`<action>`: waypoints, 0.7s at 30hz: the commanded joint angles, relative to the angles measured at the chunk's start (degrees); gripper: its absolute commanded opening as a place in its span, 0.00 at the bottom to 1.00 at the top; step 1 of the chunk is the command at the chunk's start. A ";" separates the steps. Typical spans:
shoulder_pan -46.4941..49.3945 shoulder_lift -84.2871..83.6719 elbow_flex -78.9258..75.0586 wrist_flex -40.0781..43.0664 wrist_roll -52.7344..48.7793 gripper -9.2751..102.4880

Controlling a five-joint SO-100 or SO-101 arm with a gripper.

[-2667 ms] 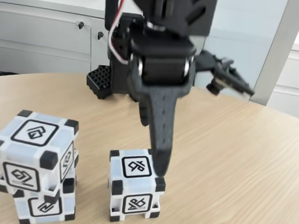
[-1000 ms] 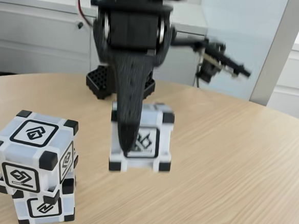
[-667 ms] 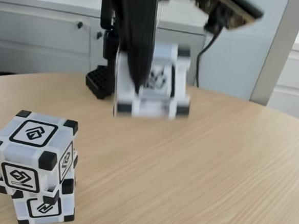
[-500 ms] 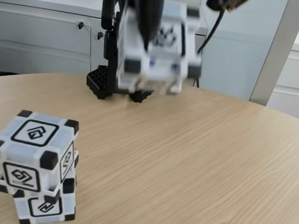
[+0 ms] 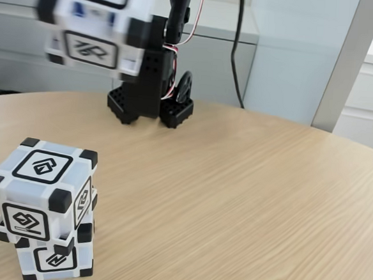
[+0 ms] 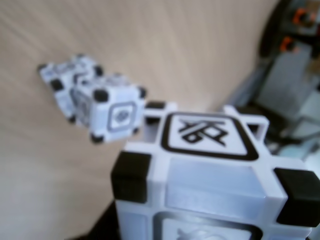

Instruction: Stack cubes from left to right.

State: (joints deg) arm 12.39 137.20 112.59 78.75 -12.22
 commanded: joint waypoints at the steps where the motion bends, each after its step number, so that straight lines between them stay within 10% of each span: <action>1: 2.81 0.62 -1.85 0.35 -0.88 0.08; 21: 6.24 -14.85 -1.93 0.26 4.04 0.08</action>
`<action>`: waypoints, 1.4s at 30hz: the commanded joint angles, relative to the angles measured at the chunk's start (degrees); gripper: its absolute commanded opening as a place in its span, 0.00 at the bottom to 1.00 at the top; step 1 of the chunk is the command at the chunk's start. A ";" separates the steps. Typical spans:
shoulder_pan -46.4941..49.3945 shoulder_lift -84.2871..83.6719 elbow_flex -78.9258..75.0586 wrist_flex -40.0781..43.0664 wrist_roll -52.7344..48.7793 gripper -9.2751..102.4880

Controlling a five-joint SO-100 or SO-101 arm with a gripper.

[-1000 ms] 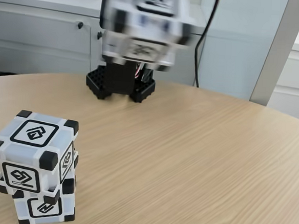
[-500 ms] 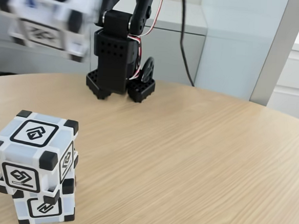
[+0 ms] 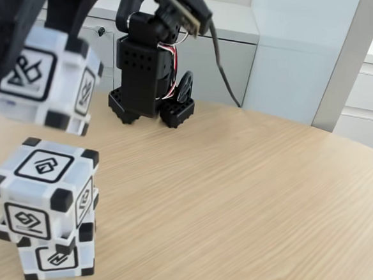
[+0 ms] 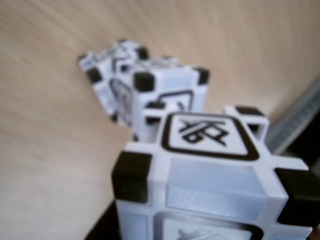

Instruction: Stack cubes from left to right.

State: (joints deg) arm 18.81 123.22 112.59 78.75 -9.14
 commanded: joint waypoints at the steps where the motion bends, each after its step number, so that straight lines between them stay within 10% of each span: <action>1: -0.18 -1.67 -1.93 0.26 1.14 0.08; 42: -0.18 -3.60 -1.05 0.35 -5.19 0.36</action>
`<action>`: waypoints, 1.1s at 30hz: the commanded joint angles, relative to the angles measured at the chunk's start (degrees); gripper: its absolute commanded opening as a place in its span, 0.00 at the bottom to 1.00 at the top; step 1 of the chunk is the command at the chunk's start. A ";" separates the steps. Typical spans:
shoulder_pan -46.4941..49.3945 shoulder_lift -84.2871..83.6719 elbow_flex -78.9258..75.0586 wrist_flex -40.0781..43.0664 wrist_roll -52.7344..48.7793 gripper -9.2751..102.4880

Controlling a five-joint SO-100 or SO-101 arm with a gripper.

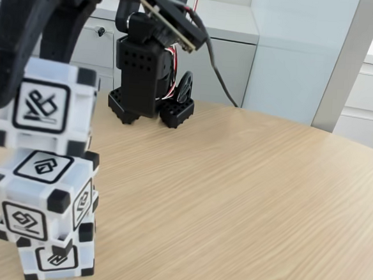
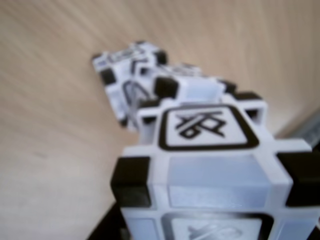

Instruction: Stack cubes from left to right.

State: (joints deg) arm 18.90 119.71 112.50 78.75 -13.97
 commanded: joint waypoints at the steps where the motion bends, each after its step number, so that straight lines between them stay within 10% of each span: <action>1: -0.26 -0.09 -0.97 0.35 -0.44 0.36; 33: -0.18 12.39 -1.67 0.44 -2.81 0.41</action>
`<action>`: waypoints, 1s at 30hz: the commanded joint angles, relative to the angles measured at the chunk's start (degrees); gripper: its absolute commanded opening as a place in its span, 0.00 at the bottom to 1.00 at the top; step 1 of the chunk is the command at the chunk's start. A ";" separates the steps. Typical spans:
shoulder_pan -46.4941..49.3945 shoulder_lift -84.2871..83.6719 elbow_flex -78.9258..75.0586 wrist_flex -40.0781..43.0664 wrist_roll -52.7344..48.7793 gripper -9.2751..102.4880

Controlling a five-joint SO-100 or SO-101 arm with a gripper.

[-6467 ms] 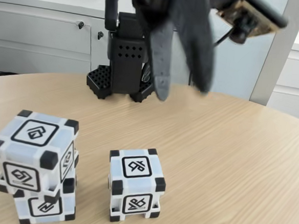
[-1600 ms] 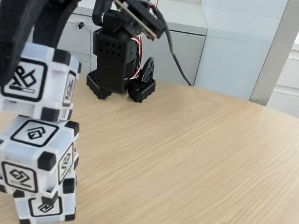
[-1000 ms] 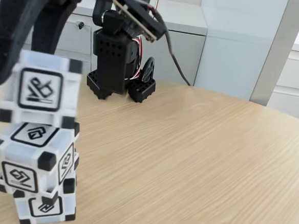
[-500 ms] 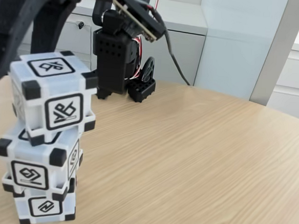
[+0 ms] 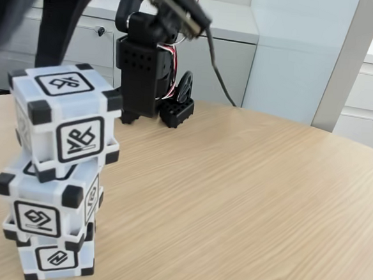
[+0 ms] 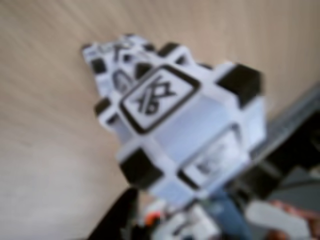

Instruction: Stack cubes from left to right.

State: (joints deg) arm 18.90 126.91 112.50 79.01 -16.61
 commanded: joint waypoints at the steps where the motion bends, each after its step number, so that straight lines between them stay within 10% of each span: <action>1: -0.18 7.12 -1.49 0.18 -0.18 0.40; 8: -2.72 20.30 -0.88 0.09 4.04 0.08; 30: -31.38 39.02 30.50 -1.05 13.80 0.08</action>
State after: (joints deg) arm -11.43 158.91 140.36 78.93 -1.58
